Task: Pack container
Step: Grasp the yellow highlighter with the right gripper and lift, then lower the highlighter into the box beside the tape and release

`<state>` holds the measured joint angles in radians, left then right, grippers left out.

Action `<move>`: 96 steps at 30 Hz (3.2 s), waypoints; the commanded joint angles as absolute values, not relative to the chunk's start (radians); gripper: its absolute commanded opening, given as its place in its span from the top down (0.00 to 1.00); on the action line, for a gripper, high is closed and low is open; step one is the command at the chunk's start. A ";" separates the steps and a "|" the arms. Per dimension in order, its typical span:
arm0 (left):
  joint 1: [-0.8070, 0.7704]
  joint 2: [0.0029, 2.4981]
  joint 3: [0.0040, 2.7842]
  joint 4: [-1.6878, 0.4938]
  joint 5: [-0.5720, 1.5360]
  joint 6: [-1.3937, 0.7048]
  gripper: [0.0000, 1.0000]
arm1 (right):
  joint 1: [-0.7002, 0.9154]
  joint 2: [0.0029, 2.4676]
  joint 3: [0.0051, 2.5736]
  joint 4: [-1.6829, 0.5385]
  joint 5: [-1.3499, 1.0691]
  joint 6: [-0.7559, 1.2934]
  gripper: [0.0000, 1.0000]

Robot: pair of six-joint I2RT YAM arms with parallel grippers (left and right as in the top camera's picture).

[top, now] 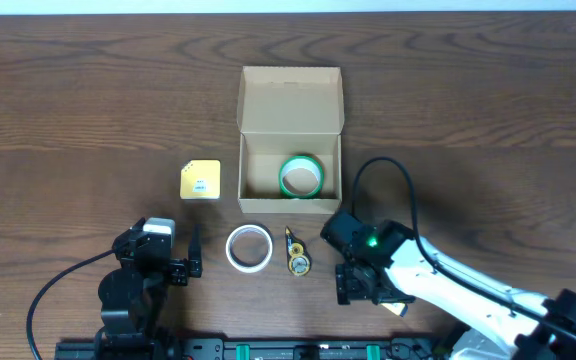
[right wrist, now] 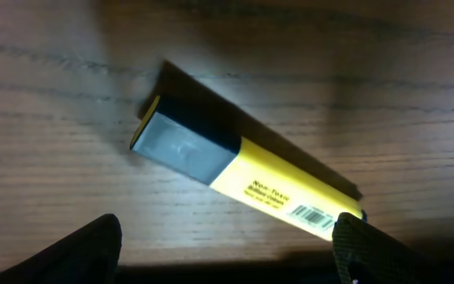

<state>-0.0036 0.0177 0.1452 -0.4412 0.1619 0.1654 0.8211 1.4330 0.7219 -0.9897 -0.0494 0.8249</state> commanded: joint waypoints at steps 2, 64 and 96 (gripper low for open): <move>0.000 0.018 0.128 -0.444 0.174 0.180 0.05 | 0.822 1.496 0.690 -0.947 -0.034 0.860 0.15; 0.000 0.018 0.128 -0.444 0.174 0.180 0.05 | 0.598 1.809 1.496 -0.838 0.105 0.393 0.99; 0.000 0.018 0.128 -0.444 0.174 0.180 0.05 | 0.636 1.896 1.491 -0.819 0.136 0.350 0.54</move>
<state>-0.0036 0.0177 0.1452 -0.4412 0.1619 0.1658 0.6296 1.8915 1.4765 -0.8200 0.1196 0.3553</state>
